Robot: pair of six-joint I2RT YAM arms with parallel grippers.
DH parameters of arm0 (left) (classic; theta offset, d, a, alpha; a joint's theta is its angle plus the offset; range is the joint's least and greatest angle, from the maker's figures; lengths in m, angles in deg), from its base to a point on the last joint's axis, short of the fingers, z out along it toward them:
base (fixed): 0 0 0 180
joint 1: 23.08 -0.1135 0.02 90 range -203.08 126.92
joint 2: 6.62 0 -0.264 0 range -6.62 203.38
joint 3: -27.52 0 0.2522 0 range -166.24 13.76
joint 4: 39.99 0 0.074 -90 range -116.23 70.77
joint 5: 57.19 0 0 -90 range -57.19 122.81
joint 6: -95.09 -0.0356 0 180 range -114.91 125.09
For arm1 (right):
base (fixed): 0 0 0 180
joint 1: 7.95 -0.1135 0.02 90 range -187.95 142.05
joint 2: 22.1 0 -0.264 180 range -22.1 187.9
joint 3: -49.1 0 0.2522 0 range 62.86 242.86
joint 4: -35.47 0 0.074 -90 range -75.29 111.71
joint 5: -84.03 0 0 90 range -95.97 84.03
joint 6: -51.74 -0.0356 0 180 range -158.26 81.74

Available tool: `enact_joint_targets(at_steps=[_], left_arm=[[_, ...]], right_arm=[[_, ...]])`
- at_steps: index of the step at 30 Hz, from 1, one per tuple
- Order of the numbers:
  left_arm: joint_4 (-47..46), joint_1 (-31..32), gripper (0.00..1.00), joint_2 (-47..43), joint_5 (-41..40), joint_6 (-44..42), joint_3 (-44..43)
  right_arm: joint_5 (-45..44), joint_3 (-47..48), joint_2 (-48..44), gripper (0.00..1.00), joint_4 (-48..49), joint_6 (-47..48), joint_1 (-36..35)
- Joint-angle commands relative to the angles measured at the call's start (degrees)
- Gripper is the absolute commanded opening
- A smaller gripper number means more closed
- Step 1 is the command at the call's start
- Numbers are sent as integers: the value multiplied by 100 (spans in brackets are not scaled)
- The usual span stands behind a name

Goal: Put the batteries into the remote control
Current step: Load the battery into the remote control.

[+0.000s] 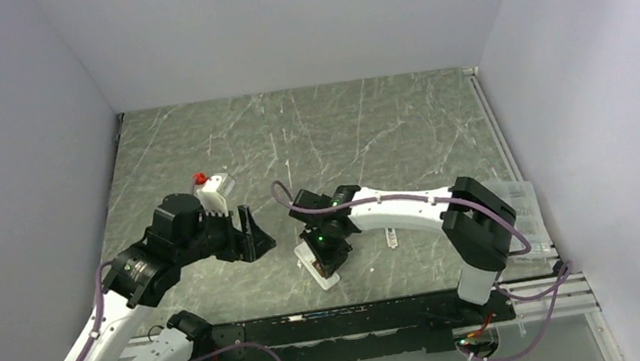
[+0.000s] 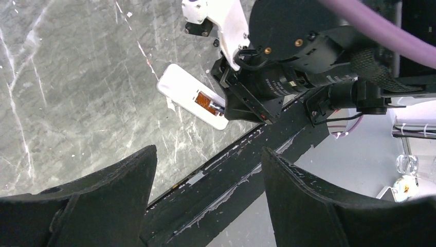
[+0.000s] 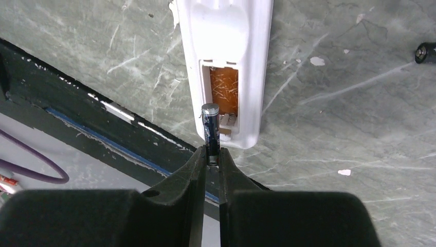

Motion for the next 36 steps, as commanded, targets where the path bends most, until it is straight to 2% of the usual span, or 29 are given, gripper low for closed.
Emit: enact_joint_targets(at_steps=[1, 18, 36], left_arm=[[-95, -12, 79, -108, -5, -73, 22], [-74, -12, 79, -170, -56, -65, 9], [-65, -10, 79, -197, 26, -85, 9]], right_arm=[[26, 306, 116, 0, -135, -46, -30], [-130, 536, 526, 0, -288, -69, -30], [-130, 893, 915, 6, -476, -39, -31]])
